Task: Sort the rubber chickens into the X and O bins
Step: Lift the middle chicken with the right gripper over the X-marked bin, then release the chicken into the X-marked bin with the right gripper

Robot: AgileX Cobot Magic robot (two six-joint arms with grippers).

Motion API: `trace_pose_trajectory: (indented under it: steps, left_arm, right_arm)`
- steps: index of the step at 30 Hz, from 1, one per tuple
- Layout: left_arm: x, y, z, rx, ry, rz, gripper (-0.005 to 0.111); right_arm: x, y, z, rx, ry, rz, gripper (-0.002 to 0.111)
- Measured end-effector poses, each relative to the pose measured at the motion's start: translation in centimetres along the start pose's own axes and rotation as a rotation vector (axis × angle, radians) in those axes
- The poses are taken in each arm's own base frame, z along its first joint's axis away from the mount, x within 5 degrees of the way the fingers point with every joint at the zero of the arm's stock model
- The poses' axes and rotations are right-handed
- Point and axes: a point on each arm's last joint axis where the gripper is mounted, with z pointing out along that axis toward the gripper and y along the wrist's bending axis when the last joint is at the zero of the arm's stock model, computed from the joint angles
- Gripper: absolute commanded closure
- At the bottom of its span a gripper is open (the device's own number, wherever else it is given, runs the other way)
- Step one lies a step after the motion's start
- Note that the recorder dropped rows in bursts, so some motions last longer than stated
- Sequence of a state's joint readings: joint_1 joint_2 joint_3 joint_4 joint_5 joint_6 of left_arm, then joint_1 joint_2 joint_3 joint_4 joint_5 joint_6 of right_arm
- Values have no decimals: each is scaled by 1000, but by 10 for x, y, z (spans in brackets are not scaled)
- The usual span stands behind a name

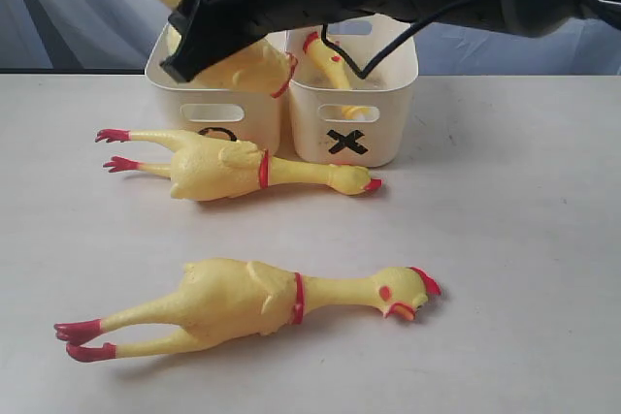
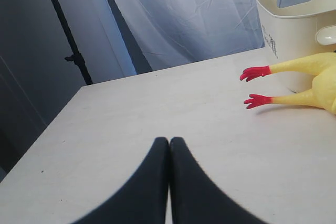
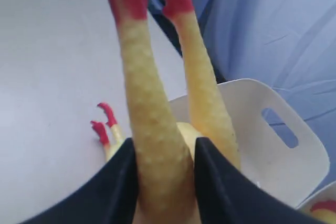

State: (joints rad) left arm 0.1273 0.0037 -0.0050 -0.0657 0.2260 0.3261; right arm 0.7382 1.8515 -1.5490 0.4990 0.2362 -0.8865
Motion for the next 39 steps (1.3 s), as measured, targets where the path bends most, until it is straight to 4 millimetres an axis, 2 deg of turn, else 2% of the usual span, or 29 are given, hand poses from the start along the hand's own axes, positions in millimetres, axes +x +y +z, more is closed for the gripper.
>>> trace_pose_trajectory:
  steps: [5,11,16,18,22,24,29,31,32,33,34,36,39]
  left_arm:
    - [0,0,0,0,0,0,107]
    - [0,0,0,0,0,0,107]
    - [0,0,0,0,0,0,107]
    - [0,0,0,0,0,0,107]
    - [0,0,0,0,0,0,107]
    - [0,0,0,0,0,0,107]
    - [0,0,0,0,0,1,107]
    - [0,0,0,0,0,1,107]
    - [0,0,0,0,0,1,107]
    - [0,0,0,0,0,1,107]
    - [0,0,0,0,0,1,107]
    - [0,0,0,0,0,1,107]
    - [0,0,0,0,0,1,107]
  right_arm:
    - [5,-35,-4,149,-72,200,109]
    - [19,-79,-15,293,-120,327,109]
    - [31,-102,-18,386,-164,470,109]
    - [39,-107,-13,407,-160,509,109]
    - [75,-110,16,476,-119,570,109]
    - [84,-108,24,479,-99,579,109]
    - [91,-107,29,482,-85,579,109]
    - [91,-107,29,484,-86,579,97]
    - [91,-107,29,482,-85,579,81]
    - [91,-107,29,478,-82,580,70]
    - [92,-106,30,475,-78,580,54]
    - [94,-106,32,473,-72,581,46]
    - [95,-106,32,473,-70,581,46]
